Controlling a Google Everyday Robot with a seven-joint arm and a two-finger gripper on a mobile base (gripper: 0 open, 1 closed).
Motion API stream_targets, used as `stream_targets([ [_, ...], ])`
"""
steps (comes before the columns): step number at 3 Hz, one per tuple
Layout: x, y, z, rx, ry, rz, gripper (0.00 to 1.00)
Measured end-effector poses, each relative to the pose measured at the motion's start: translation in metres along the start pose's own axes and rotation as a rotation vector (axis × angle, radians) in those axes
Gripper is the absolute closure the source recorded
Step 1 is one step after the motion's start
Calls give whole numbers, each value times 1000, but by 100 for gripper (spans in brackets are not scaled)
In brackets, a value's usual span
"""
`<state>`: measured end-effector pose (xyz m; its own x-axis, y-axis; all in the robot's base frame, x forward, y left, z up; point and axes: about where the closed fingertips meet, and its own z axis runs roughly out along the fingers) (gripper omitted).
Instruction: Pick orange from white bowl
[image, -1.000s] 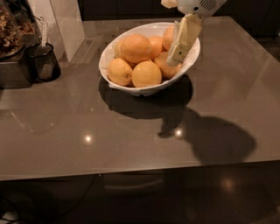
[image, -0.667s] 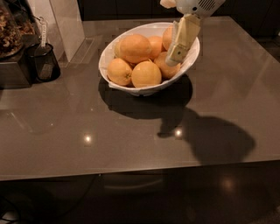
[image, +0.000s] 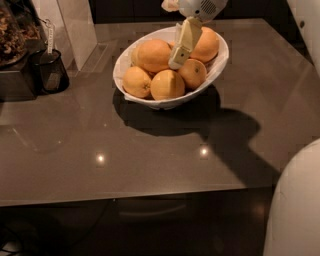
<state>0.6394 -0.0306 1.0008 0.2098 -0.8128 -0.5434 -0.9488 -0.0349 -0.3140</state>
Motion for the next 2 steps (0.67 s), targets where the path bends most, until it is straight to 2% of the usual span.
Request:
stream_targets([
  [2, 1, -5, 12, -14, -7, 0, 0],
])
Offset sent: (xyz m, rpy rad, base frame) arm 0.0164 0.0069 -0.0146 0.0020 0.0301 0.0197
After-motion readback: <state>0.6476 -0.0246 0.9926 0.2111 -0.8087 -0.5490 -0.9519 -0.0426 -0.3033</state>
